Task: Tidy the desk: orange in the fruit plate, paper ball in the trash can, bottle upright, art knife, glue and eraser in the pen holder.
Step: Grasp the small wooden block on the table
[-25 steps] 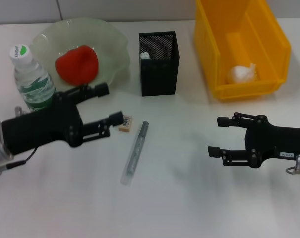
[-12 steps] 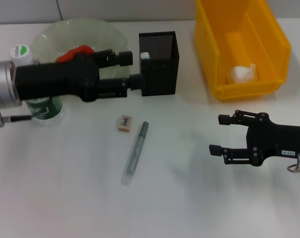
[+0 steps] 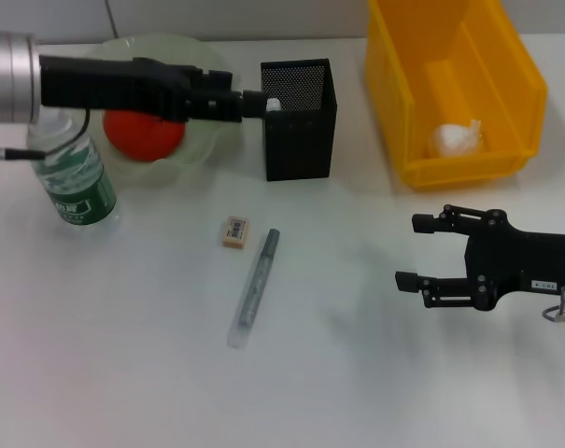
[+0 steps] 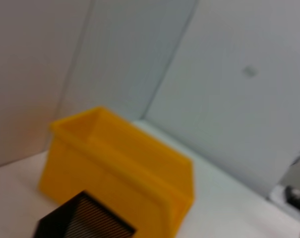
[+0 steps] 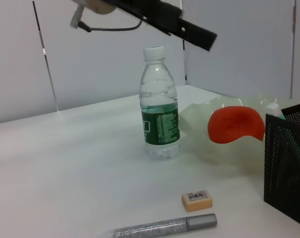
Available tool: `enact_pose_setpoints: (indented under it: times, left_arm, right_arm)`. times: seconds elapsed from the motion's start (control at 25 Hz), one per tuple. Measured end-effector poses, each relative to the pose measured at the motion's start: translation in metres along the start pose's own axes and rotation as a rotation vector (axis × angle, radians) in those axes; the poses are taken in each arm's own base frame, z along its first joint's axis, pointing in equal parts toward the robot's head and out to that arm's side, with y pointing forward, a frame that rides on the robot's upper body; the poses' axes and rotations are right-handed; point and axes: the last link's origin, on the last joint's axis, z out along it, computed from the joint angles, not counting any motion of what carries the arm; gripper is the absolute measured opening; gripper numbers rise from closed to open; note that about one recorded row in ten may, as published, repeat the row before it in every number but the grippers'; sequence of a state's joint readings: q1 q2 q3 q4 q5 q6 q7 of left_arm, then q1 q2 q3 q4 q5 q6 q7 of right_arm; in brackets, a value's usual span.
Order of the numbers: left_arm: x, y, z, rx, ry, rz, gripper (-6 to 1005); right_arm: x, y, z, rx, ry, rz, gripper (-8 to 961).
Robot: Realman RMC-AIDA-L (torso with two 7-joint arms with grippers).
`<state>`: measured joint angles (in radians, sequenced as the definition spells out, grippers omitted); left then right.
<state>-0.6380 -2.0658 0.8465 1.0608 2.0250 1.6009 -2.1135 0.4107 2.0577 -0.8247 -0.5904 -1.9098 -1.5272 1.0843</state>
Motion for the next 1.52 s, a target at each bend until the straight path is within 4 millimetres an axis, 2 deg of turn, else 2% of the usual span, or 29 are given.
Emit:
enact_pose_setpoints:
  times: [0.16, 0.32, 0.68, 0.96, 1.52]
  left_arm:
    - [0.01, 0.001, 0.003, 0.049, -0.07, -0.027, 813]
    - [0.025, 0.011, 0.022, 0.119, -0.246, -0.029, 813]
    - [0.033, 0.023, 0.05, 0.237, -0.461, 0.003, 812]
    - [0.029, 0.029, 0.07, 0.302, -0.585, 0.056, 813]
    - [0.001, 0.019, 0.107, 0.353, -0.678, 0.143, 813]
  right_arm:
    - [0.0, -0.001, 0.0, 0.002, 0.002, -0.011, 825]
    - [-0.002, -0.002, 0.0, 0.003, 0.002, -0.018, 825]
    - [-0.001, -0.003, 0.0, -0.001, 0.013, -0.022, 825]
    - [-0.001, -0.002, 0.0, -0.004, 0.011, -0.022, 824]
    - [-0.001, -0.001, 0.002, -0.003, 0.005, -0.018, 824]
